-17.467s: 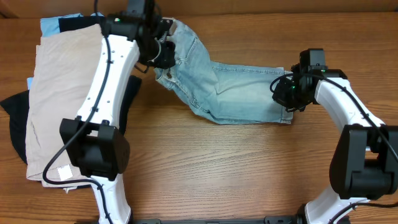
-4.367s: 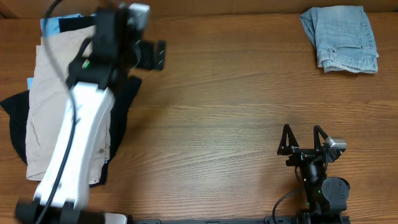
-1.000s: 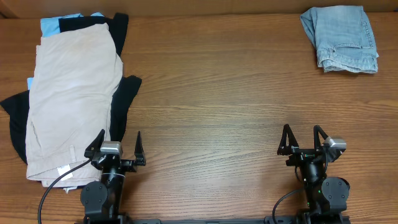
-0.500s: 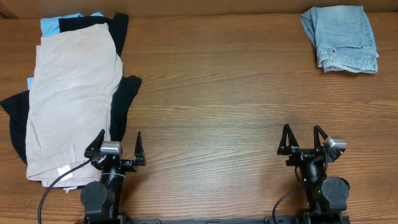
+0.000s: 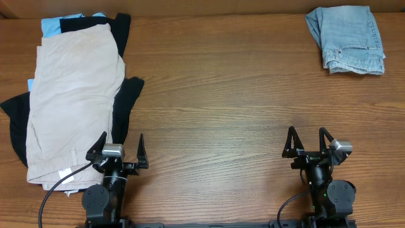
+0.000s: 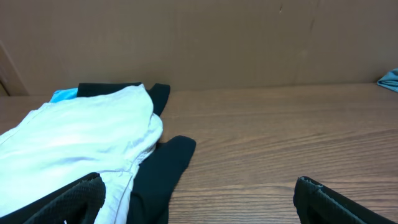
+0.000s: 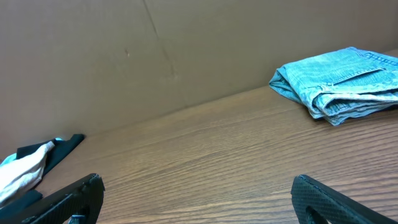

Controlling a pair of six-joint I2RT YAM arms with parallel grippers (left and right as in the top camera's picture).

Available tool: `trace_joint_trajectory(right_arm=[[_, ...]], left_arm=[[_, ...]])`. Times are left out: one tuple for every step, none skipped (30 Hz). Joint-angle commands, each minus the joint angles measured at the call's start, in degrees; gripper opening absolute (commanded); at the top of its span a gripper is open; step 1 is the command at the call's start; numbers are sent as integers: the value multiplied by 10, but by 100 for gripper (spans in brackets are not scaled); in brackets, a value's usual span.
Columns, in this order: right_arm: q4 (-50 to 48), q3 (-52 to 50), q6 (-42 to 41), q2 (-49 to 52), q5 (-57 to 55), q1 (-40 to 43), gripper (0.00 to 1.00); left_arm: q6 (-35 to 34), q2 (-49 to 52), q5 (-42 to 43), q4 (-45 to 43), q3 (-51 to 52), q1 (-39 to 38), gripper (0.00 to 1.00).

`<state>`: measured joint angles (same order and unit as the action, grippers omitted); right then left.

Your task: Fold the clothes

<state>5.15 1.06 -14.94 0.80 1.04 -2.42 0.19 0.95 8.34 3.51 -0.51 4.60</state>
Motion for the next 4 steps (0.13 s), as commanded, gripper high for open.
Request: trace_joint_trajectory(right_arm=[[-3,-6,4,-6,-8,-4,100],[-3,-6,4,-6,-8,-4,100],[-3,-6,4,-6,-8,-4,100],[-3,-6,4,-6,-8,-4,100]], left_arm=[[9,-7,1,1,2,5,100],[9,-7,1,1,2,5,100],[9,-7,1,1,2,5,100],[9,-7,1,1,2,5,100]])
